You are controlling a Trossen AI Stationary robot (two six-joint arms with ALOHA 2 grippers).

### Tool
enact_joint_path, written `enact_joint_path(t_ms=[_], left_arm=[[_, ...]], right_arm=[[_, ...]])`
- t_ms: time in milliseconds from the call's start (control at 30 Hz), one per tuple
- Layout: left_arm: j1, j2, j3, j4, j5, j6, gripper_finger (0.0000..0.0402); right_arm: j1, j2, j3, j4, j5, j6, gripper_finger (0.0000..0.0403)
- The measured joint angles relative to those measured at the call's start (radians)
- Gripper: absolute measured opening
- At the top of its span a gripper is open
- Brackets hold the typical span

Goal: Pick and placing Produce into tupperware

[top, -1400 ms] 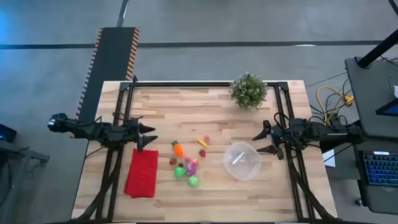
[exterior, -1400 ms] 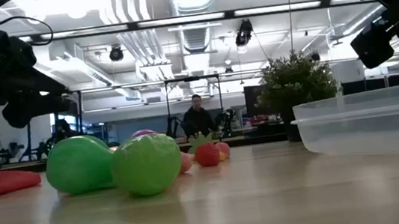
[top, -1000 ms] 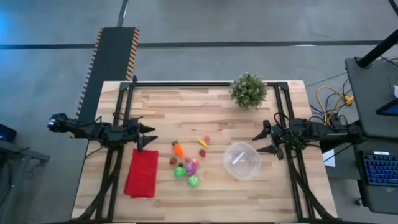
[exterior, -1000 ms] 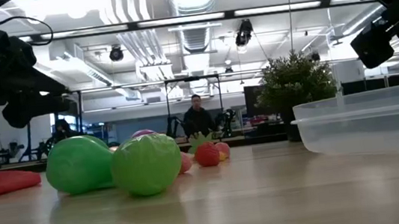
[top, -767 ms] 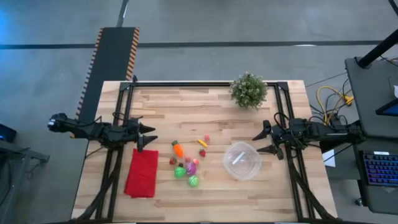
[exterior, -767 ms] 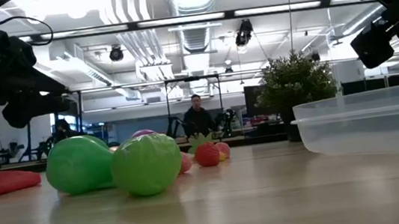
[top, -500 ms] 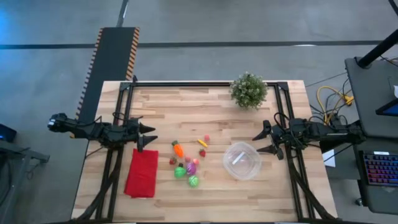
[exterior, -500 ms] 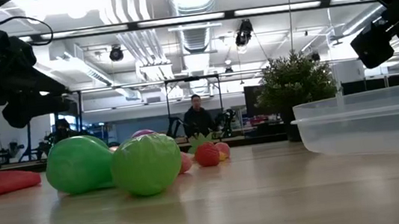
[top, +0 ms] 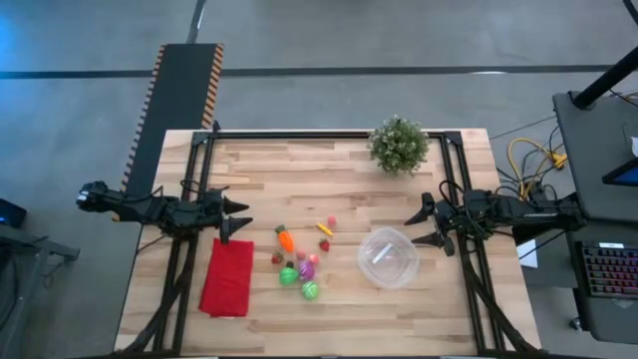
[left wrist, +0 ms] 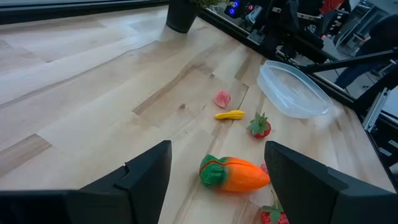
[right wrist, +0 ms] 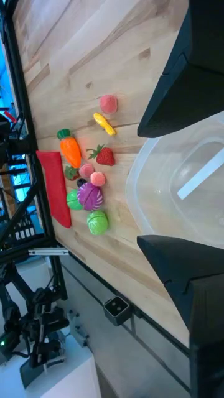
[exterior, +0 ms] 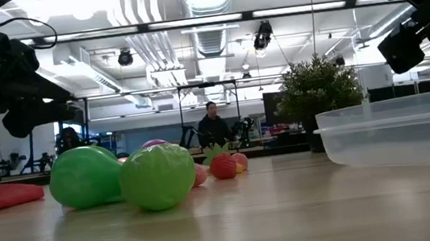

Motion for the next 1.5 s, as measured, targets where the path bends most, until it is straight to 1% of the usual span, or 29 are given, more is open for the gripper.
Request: enact_joint_path(t_ms=[367, 500, 600, 700, 833, 967, 1067, 1200, 1300, 1367, 1500], left_arm=[[0.000, 0.000, 0.000, 0.000, 0.000, 0.000, 0.0244], [0.000, 0.000, 0.000, 0.000, 0.000, 0.000, 0.0244], [0.000, 0.000, 0.000, 0.000, 0.000, 0.000, 0.0244], [0.000, 0.000, 0.000, 0.000, 0.000, 0.000, 0.0244], [0.000, 0.000, 0.000, 0.000, 0.000, 0.000, 0.0244], [0.000, 0.000, 0.000, 0.000, 0.000, 0.000, 0.0244], [0.000, 0.000, 0.000, 0.000, 0.000, 0.000, 0.0244], [0.000, 0.000, 0.000, 0.002, -0.001, 0.001, 0.0244], [0.000, 0.000, -0.003, 0.032, -0.031, 0.006, 0.0244], [0.000, 0.000, -0.004, 0.055, -0.031, 0.001, 0.0244], [0.000, 0.000, -0.004, 0.080, -0.030, -0.002, 0.0244]], right_arm=[[0.000, 0.000, 0.000, 0.001, 0.002, -0.005, 0.0263], [0.000, 0.000, 0.000, 0.010, 0.089, -0.131, 0.0263], [0.000, 0.000, 0.000, 0.009, 0.129, -0.169, 0.0263], [0.000, 0.000, 0.000, 0.010, 0.133, -0.138, 0.0263], [0.000, 0.000, 0.000, 0.029, 0.133, -0.020, 0.0263], [0.000, 0.000, 0.000, 0.114, 0.162, 0.092, 0.0263], [0.000, 0.001, 0.000, 0.224, 0.177, 0.151, 0.0263], [0.000, 0.002, 0.000, 0.406, 0.178, 0.135, 0.0263], [0.000, 0.005, 0.000, 0.515, 0.178, 0.120, 0.0263], [0.000, 0.005, 0.000, 0.552, 0.179, 0.118, 0.0263], [0.000, 0.006, 0.000, 0.561, 0.225, 0.105, 0.0263]])
